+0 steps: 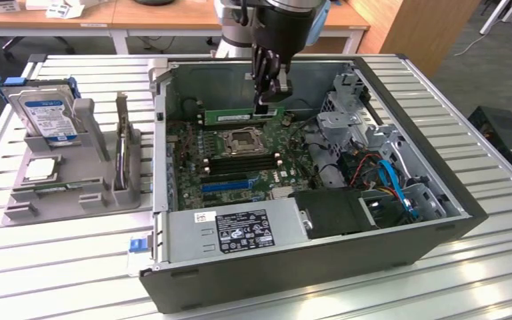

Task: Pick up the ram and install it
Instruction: 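Pick up the ram and move it above insertion slot, then insert the ram into the slot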

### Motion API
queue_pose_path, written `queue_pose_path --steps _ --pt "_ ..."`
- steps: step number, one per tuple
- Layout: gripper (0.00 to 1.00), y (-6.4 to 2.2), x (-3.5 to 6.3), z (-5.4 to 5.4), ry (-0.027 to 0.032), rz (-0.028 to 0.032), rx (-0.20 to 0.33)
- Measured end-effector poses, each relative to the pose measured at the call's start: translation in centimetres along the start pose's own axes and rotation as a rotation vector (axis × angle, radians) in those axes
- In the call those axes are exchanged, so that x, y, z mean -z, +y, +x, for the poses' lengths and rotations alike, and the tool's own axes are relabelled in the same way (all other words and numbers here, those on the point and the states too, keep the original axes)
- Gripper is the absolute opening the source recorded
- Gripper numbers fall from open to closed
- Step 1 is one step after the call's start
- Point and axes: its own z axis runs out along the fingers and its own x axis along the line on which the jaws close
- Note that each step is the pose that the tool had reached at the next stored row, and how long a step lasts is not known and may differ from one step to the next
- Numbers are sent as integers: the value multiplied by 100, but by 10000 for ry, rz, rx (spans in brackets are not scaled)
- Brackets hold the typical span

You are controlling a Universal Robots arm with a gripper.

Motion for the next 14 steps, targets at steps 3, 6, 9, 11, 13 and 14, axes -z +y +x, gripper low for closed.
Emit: queue_pose_path --steps 3,6,9,11,13,14 --pt "13 0 -3 0 0 0 0" --pt "13 0 -3 0 0 0 0" --pt "13 0 -3 0 0 0 0" --pt "13 -1 -3 0 0 0 1" --pt "13 -1 -13 0 -5 2 1" --pt "13 -2 -21 0 -2 2 1"
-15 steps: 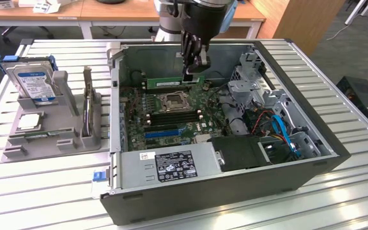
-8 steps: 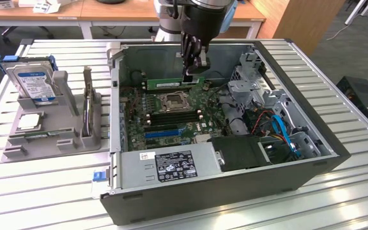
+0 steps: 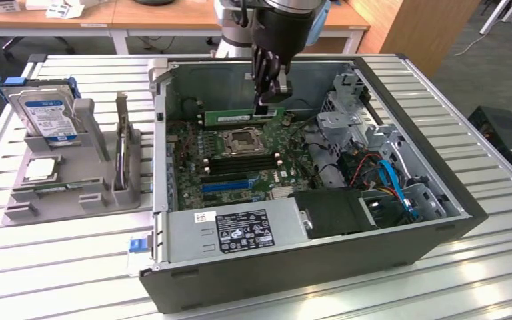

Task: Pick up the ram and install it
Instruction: 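Insert the ram into the slot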

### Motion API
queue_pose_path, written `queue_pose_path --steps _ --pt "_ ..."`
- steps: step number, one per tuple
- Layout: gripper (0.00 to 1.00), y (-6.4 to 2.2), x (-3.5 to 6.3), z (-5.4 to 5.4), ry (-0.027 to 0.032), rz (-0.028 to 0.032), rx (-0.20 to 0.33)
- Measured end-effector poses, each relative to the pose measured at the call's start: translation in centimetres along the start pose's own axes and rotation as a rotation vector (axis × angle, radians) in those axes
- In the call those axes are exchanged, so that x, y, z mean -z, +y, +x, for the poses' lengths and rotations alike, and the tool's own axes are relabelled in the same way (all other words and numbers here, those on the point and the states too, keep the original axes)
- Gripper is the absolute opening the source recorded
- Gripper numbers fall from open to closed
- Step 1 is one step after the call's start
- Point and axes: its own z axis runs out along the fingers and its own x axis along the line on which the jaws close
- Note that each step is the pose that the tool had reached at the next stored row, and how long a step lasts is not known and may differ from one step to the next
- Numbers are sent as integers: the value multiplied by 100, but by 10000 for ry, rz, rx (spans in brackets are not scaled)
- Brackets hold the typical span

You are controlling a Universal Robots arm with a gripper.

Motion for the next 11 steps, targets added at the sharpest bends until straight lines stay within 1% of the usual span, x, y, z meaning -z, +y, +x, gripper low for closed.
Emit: queue_pose_path --steps 6,11 --pt "13 -6 -72 1 1 4 -1" --pt "13 -12 -158 4 3 4 0"
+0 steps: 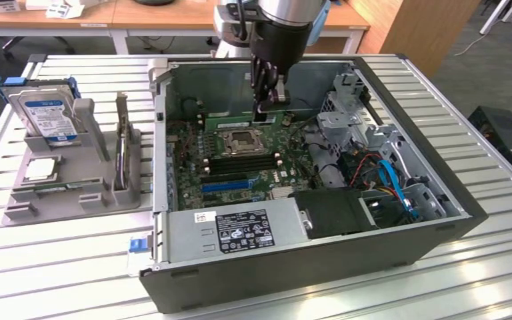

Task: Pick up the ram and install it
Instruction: 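Insert the ram into the slot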

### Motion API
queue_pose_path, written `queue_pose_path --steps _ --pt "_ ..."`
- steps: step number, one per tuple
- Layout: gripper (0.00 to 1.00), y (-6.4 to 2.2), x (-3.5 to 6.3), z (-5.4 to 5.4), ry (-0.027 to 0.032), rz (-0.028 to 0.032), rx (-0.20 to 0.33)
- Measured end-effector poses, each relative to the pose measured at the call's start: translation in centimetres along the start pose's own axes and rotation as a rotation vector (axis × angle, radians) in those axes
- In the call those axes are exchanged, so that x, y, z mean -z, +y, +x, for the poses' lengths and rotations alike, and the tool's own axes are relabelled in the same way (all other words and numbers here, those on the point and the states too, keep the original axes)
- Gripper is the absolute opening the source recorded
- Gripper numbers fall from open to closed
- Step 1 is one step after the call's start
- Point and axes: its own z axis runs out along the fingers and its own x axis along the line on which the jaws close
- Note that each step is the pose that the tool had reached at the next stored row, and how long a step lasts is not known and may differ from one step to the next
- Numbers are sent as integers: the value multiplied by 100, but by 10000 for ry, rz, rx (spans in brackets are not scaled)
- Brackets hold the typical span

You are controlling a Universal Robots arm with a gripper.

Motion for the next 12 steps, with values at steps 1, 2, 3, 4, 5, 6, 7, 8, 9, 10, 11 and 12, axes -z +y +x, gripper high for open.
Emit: queue_pose_path --steps 1,2,3,4,5,6,7,8,9,10,11,12 --pt "13 -2 -17 0 -1 0 0" --pt "13 -3 -34 0 -2 0 0" --pt "13 -4 -49 1 -1 1 0" --pt "13 -5 -64 1 0 0 0" --pt "13 -7 -79 2 -2 1 0" --pt "13 -8 -94 2 -2 0 0" --pt "13 -9 -109 3 -1 1 0" --pt "13 -10 -125 3 -1 0 0" --pt "13 -11 -140 3 -1 0 0" --pt "13 -12 -156 4 -1 0 0" --pt "13 -14 -172 4 -1 0 0" --pt "13 -15 -189 5 -1 1 -1"
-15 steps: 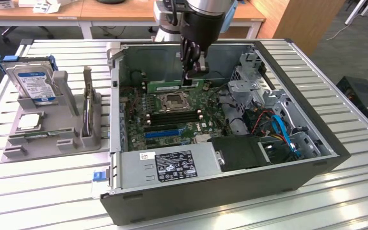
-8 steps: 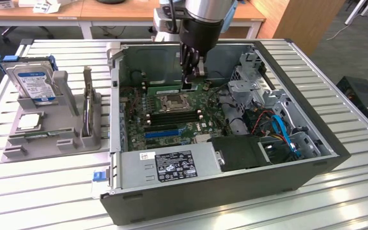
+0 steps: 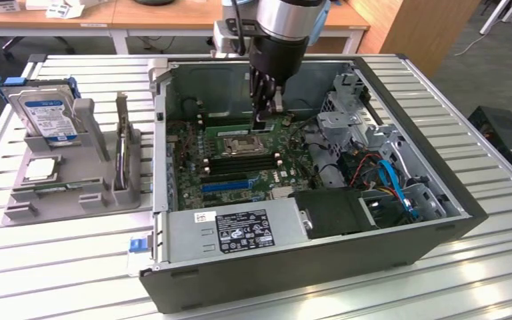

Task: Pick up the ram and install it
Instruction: 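Insert the ram into the slot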

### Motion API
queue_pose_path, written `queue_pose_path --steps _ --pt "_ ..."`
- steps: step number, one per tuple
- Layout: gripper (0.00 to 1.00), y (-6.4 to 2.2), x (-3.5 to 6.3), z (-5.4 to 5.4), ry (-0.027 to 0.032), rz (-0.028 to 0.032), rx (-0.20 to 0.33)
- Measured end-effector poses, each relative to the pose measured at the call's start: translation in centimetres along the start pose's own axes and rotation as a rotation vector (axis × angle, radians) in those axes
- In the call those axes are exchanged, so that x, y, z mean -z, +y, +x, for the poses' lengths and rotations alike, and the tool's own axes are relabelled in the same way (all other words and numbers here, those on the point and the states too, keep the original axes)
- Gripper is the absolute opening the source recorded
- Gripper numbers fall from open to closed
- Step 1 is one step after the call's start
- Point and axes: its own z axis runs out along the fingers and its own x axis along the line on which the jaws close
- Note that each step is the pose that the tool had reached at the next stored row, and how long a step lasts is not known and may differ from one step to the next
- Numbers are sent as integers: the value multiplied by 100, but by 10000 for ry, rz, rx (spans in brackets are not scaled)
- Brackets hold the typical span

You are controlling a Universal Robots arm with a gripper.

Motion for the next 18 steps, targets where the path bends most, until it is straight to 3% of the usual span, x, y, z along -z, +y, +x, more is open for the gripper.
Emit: queue_pose_path --steps 18 --pt "13 -22 -275 10 2 0 0"
